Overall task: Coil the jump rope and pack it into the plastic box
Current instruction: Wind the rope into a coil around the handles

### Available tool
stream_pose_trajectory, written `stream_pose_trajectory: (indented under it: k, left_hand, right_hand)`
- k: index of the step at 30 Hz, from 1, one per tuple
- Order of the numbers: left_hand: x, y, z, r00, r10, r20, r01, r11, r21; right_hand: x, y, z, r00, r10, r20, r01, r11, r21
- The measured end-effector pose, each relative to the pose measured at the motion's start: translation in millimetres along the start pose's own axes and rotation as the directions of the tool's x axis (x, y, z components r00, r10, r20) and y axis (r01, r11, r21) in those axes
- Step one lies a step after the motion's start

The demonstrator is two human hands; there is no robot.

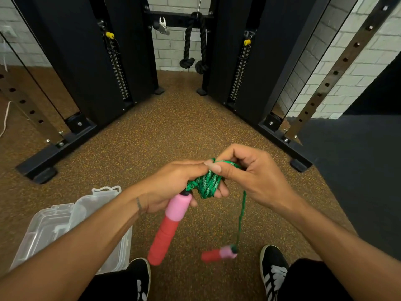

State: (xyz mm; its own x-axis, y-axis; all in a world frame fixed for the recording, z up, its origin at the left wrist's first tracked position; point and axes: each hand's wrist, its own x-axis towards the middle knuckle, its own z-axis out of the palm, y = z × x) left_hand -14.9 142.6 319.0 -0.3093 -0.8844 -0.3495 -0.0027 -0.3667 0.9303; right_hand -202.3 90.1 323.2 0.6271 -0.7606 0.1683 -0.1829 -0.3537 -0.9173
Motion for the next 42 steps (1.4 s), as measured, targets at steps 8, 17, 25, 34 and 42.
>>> stream_pose_trajectory:
  k: [8,17,25,34,42]
  left_hand:
    - [-4.8,2.2,-3.0,0.97,0.087,0.225,-0.055,0.988,-0.144]
    - [-4.4,15.0,-13.6,0.955,0.291,0.051,-0.228,0.836,-0.499]
    - [-5.7,14.3,-8.4,0.931,0.352,0.093,-0.239,0.783,-0.575]
    - [2.5,9.6,-3.6,0.952,0.264,-0.158,-0.291,0.939,-0.186]
    - [11.3,-4.5,-8.1,0.946,0.235,-0.224,-0.181,0.955,0.237]
  right_hand:
    - [7.8,11.5,-8.2,0.984,0.173,-0.031,-0.163,0.965,0.205]
    - [5.9,26.7,10.7,0.939,0.292,0.182,-0.335,0.896,0.29]
    - [5.3,25.7,18.0,0.936,0.332,0.117,-0.352,0.887,0.3]
    - [-5.8,13.3,22.6,0.926,0.289,0.242,-0.277,0.957,-0.084]
    - [-7.3,0.1,12.6,0.975,0.135,0.178,-0.125,0.99,-0.07]
